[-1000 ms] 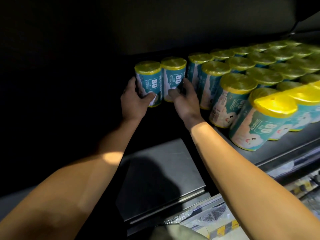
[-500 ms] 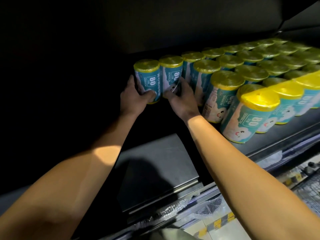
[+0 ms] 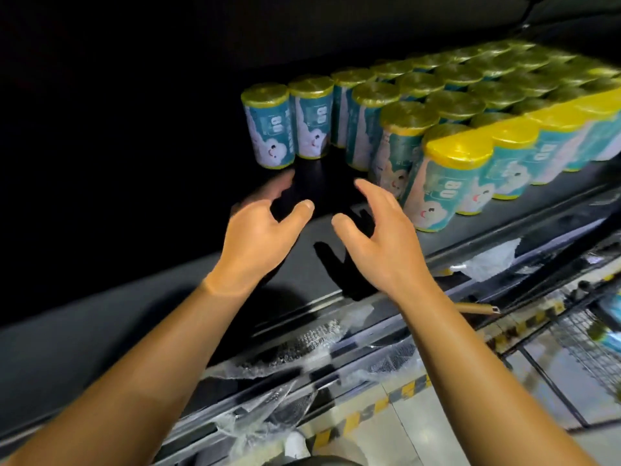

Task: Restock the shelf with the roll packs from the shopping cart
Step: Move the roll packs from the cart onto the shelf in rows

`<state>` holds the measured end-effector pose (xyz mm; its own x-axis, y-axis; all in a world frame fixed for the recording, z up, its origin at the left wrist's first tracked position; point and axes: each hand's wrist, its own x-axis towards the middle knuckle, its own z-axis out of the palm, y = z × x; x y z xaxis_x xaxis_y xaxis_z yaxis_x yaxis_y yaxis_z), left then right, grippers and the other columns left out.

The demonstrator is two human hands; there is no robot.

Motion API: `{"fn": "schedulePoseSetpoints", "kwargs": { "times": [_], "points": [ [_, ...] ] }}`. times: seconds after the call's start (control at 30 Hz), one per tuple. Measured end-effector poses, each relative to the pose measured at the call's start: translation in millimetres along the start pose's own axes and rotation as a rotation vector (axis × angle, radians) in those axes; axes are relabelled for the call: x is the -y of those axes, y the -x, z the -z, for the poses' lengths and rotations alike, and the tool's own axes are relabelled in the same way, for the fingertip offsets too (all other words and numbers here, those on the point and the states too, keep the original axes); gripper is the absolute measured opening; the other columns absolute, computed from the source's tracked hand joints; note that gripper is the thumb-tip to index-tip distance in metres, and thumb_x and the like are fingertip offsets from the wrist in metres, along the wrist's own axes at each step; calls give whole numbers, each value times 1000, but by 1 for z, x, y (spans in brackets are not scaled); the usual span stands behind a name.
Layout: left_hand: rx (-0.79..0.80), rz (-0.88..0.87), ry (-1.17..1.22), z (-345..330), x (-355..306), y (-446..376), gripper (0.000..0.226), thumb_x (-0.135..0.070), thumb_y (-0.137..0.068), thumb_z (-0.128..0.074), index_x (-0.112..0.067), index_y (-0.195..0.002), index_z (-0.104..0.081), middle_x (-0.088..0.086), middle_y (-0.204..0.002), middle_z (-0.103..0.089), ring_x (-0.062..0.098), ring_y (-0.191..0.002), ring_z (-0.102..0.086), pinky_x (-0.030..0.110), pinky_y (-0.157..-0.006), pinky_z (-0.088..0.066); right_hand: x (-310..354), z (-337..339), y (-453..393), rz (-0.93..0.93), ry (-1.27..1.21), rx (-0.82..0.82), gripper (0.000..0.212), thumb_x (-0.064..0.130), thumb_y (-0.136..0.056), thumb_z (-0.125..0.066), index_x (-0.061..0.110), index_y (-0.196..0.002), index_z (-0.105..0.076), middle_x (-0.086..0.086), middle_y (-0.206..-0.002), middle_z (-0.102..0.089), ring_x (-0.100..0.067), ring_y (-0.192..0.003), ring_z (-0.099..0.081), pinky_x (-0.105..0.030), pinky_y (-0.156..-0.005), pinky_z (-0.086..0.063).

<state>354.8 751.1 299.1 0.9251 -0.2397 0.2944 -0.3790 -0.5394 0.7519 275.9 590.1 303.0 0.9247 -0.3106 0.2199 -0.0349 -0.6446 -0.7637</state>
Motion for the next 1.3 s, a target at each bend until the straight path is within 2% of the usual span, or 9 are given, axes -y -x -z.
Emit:
{"fn": "schedulePoseSetpoints", "kwargs": {
  "times": [0.07,0.17,0.33,0.5,0.6,0.7,0.8,0.93,1.3],
  "points": [
    [17,-63,19,-12,-22,32,54,-39,-91,-68,-24,-141,-54,-12,-140,-57,-5,-125,-48,-3,-96,-29,-15,19,29,6,9,-19,62,43,-96,-58,22,-152,-40,6,-154,-41,-11,-143,-35,-26,-112,-30],
    [80,-141,40,-41,-59,79,55,-37,-92,-66,-28,-144,-50,-22,-137,-46,-12,-127,-36,-7,-97,-18,-49,55,76,-17,57,-71,68,50,-91,-50,22,-152,-39,7,-155,-40,-12,-143,-34,-35,-116,-33],
    [203,-247,-33,-121,-112,150,63,-38,-86,-61,-22,-145,-49,-9,-144,-50,3,-133,-33,-5,-102,-9,-122,126,158,-166,127,-172,66,52,-91,-53,26,-150,-41,7,-153,-42,-19,-139,-42,-49,-107,-44],
    [331,-270,8,-206,-154,211,61,-28,-89,-72,-18,-145,-49,-18,-138,-44,0,-131,-32,-7,-99,-9,-187,197,234,-300,185,-266,59,36,-93,-65,19,-145,-46,5,-142,-49,-17,-134,-43,-37,-111,-38],
    [399,-332,75,-249,-173,239,62,-43,-87,-62,-23,-144,-49,-30,-136,-35,-12,-126,-31,-1,-105,-17,-216,230,272,-392,190,-317,59,42,-88,-63,21,-142,-48,7,-137,-51,-17,-129,-45,-39,-109,-40],
    [461,-377,132,-290,-192,259,59,-46,-86,-56,-30,-142,-45,-18,-143,-40,-4,-134,-33,18,-113,-28,-242,255,302,-498,190,-420,67,42,-87,-67,21,-147,-43,2,-142,-49,-18,-130,-44,-30,-104,-36],
    [567,-403,115,-327,-211,267,64,-43,-86,-60,-16,-143,-51,1,-149,-49,15,-141,-40,36,-114,-36,-266,272,323,-604,204,-487,70,36,-89,-69,23,-149,-38,2,-147,-44,-16,-134,-37,-26,-104,-31],
    [694,-437,60,-375,-240,265,65,-40,-87,-61,-13,-145,-49,6,-150,-47,15,-140,-37,16,-115,-22,-300,288,337,-712,244,-530,70,35,-90,-68,16,-150,-38,-5,-152,-43,-23,-141,-36,-31,-114,-27],
    [961,-537,39,-520,-295,189,63,-37,-91,-62,-21,-149,-43,-3,-151,-46,17,-140,-35,25,-112,-23,-392,334,279,-943,225,-636,70,34,-87,-67,12,-148,-40,-5,-145,-48,-24,-133,-42,-22,-108,-27]
  ]
}}
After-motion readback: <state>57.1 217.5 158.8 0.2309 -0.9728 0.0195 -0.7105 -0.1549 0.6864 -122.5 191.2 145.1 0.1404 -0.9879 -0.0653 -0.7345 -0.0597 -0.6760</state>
